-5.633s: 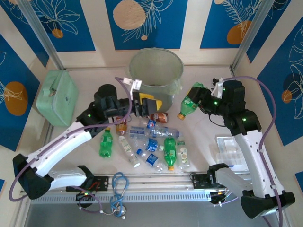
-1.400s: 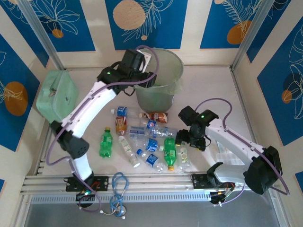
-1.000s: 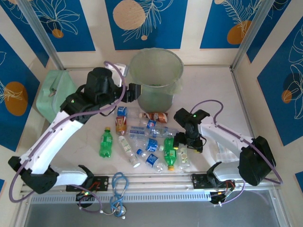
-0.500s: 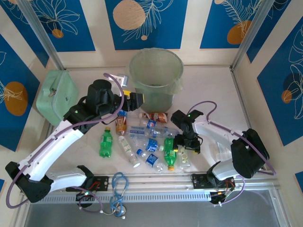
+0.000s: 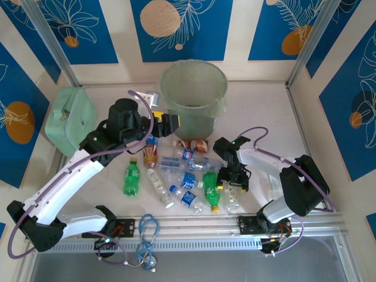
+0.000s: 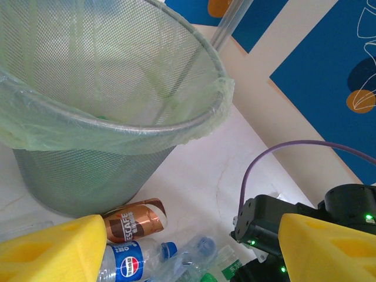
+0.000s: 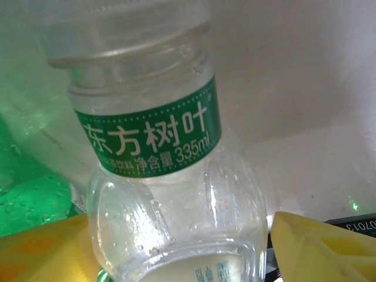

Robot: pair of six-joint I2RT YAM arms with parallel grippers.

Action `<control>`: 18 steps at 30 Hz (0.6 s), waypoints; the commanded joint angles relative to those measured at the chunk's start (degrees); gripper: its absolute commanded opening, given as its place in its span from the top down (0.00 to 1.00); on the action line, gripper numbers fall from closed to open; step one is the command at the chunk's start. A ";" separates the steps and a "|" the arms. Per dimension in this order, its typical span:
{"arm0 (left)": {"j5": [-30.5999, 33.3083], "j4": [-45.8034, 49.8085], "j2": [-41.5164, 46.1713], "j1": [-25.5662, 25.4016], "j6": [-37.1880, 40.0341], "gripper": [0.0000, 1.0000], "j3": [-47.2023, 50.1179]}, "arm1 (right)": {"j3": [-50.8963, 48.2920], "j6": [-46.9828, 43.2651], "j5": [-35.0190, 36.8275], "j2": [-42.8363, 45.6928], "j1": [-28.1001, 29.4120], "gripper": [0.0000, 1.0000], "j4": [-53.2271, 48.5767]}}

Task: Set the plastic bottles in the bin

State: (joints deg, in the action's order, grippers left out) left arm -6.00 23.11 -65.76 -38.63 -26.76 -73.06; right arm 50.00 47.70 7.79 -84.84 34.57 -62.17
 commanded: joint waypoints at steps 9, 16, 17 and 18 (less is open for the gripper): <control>-1.65 -1.01 0.02 0.48 -0.84 0.23 0.81 | -1.35 -1.20 1.17 -1.30 -2.39 0.34 0.73; -1.47 -1.01 -0.16 0.49 -0.75 0.21 0.72 | -1.54 -0.79 1.79 1.07 -3.27 0.39 0.26; -1.55 -1.04 -0.03 0.47 -0.71 0.20 0.72 | -1.36 -0.76 1.87 1.92 -3.36 0.40 0.00; -1.56 -1.05 -0.06 0.51 -0.76 0.20 0.72 | -1.06 -0.65 1.88 2.91 -3.53 0.40 -0.37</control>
State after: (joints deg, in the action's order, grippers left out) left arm -6.33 23.11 -65.80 -38.63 -27.18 -72.73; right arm 49.23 46.48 8.45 -84.47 31.66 -61.28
